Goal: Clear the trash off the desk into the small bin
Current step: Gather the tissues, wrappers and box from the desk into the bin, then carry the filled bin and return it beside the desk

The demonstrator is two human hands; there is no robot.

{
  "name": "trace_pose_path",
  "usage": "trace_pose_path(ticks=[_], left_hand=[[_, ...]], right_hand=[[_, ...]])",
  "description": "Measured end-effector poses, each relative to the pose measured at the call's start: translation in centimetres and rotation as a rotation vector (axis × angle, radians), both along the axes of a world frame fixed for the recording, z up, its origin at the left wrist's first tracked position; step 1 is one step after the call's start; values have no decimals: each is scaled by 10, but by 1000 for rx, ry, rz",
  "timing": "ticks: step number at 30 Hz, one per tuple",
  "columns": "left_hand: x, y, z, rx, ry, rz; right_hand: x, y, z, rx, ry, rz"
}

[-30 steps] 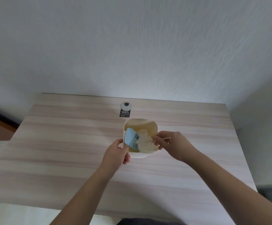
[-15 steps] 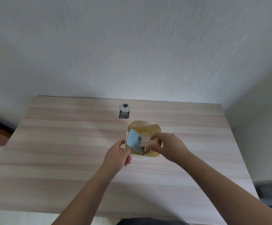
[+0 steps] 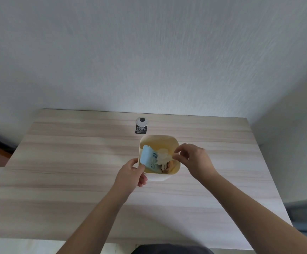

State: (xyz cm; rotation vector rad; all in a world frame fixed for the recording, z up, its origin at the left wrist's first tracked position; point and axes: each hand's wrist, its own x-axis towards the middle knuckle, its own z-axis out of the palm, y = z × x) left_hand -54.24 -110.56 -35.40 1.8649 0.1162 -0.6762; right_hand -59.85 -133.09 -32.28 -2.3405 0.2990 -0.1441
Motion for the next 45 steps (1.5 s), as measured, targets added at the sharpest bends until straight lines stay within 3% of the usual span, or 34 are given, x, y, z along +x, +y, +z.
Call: trace_pose_path(ticks=[6, 10, 18, 28, 32, 35, 45], left_hand=[[-1, 12, 2, -13, -8, 4], [-1, 23, 3, -28, 8, 14], [-1, 48, 7, -61, 4, -74], [0, 65, 23, -27, -79, -393], [1, 62, 31, -34, -97, -447], [-2, 58, 33, -59, -113, -413], [-60, 19, 35, -182, -281, 11]], right_hand=[[-7, 12, -4, -32, 59, 68], [-12, 12, 2, 3, -33, -93], [-19, 6, 9, 143, 77, -262], [-35, 38, 24, 152, 248, 69], [-46, 39, 24, 469, 272, 117], [-56, 39, 21, 671, 248, 133], [-76, 20, 30, 731, 56, -61]])
